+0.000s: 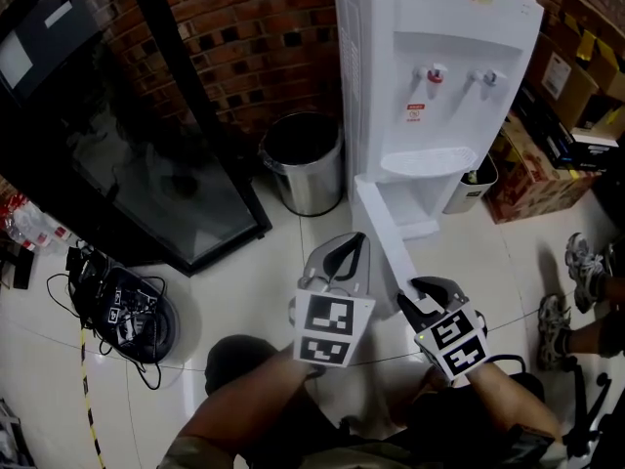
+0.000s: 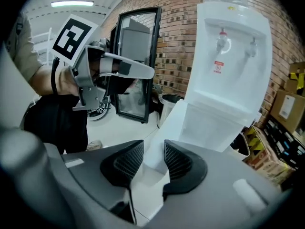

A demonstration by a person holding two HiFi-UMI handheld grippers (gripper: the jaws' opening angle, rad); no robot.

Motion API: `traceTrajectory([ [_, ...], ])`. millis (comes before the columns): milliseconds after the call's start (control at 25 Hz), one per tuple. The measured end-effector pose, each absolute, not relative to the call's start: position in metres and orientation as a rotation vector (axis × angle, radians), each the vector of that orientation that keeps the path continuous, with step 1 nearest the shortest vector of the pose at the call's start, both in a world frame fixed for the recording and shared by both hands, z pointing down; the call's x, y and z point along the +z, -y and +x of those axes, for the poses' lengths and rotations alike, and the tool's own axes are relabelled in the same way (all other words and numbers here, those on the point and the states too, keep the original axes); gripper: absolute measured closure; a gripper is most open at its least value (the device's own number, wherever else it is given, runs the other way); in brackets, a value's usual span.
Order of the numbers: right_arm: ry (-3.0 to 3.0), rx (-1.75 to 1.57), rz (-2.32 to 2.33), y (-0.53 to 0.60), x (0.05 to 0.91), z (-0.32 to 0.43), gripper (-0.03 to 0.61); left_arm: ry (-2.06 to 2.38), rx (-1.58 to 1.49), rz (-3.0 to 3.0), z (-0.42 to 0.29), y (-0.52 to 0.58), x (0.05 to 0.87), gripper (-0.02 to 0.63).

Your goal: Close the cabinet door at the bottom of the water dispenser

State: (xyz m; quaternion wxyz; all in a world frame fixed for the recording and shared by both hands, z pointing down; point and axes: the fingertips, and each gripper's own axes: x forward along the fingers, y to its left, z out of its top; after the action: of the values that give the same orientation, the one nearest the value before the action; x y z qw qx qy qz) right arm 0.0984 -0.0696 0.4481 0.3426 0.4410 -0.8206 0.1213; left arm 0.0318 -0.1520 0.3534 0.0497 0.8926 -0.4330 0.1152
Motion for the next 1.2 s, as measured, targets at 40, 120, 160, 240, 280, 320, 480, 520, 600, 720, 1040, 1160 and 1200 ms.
traceTrajectory([
  [40, 2.121, 0.321, 1.165, 0.071, 0.448, 0.104, 0.449, 1.317, 0.349, 2.716, 0.034, 0.153, 0.354, 0.612],
  [120, 2.093, 0.335, 1.214, 0.076, 0.448, 0.120, 0.458, 1.313, 0.346, 2.710, 0.038, 0.156, 0.357, 0.612],
  [160, 2.078, 0.345, 1.242, 0.079, 0.448, 0.128, 0.464, 1.310, 0.346, 2.708, 0.040, 0.158, 0.358, 0.612],
  [240, 2.052, 0.368, 1.293, 0.085, 0.448, 0.146, 0.474, 1.300, 0.348, 2.709, 0.045, 0.160, 0.359, 0.612],
  [280, 2.041, 0.380, 1.311, 0.087, 0.447, 0.154, 0.470, 1.293, 0.350, 2.712, 0.048, 0.161, 0.360, 0.612],
  [320, 2.031, 0.393, 1.324, 0.090, 0.447, 0.161, 0.468, 1.285, 0.353, 2.715, 0.050, 0.162, 0.361, 0.612],
  [480, 1.997, 0.428, 1.359, 0.100, 0.449, 0.185, 0.459, 1.259, 0.370, 2.720, 0.059, 0.167, 0.369, 0.612],
  [520, 1.991, 0.432, 1.366, 0.103, 0.448, 0.190, 0.459, 1.255, 0.373, 2.717, 0.061, 0.169, 0.371, 0.612],
  [600, 1.983, 0.443, 1.383, 0.108, 0.448, 0.200, 0.456, 1.246, 0.379, 2.713, 0.065, 0.174, 0.374, 0.612],
  [720, 1.968, 0.445, 1.413, 0.117, 0.448, 0.212, 0.452, 1.224, 0.386, 2.722, 0.073, 0.180, 0.380, 0.612],
  [1040, 1.915, 0.447, 1.509, 0.142, 0.449, 0.246, 0.443, 1.184, 0.378, 2.709, 0.090, 0.207, 0.393, 0.612],
  [1160, 1.883, 0.438, 1.576, 0.158, 0.448, 0.265, 0.451, 1.158, 0.372, 2.720, 0.098, 0.212, 0.393, 0.612],
  [1200, 1.871, 0.435, 1.601, 0.164, 0.448, 0.271, 0.453, 1.150, 0.374, 2.723, 0.100, 0.213, 0.394, 0.612],
])
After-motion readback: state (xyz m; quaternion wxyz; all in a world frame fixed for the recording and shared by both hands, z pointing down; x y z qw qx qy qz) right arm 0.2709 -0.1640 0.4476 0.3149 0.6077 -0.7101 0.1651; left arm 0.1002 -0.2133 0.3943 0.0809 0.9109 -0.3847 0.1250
